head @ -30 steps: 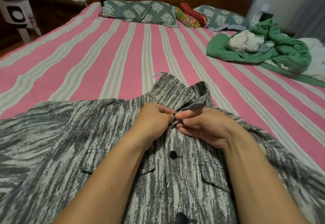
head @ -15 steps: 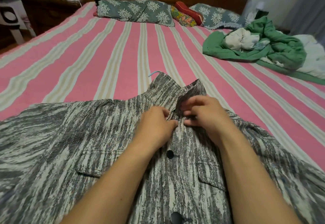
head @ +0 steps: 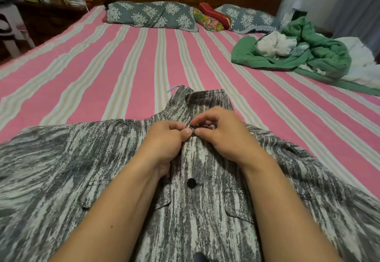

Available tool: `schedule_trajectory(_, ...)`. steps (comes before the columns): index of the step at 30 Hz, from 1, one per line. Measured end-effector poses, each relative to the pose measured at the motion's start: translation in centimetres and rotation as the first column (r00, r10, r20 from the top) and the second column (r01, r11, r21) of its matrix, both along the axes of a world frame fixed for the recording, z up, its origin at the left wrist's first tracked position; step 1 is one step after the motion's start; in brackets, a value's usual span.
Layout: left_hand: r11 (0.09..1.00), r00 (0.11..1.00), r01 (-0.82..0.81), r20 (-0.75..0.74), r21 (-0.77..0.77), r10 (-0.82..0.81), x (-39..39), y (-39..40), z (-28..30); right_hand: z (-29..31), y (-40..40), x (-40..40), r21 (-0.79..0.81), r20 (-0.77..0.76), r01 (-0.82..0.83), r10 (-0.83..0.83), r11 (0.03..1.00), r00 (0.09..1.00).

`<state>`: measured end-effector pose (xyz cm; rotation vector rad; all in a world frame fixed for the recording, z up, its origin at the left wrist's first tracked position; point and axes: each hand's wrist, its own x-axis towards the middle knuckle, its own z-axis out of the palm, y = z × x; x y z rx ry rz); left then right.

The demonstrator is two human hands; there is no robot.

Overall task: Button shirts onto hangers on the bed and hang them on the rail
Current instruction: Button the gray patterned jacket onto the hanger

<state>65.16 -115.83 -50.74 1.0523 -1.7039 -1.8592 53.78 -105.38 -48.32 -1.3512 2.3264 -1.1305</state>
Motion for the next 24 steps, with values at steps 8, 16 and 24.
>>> schedule_trajectory(8, 0.992, 0.998, -0.031, -0.052, 0.126, 0.038, -0.1, -0.3, -0.2, 0.0, 0.0, 0.0, 0.106, -0.049, 0.002, 0.003, 0.994, 0.999)
schedule_trajectory(16, 0.99, 0.999, 0.018, -0.031, -0.14, -0.023, 0.0, 0.1, -0.7, -0.2, 0.2, 0.1, 0.198, -0.106, -0.007, 0.029, 0.98, 0.994)
schedule_trajectory(24, 0.918, 0.998, 0.065, 0.015, -0.39, -0.064, 0.0, 0.3, -0.6, -1.5, 0.1, -0.2, 0.136, -0.155, 0.027, -0.006, 0.99, 0.988)
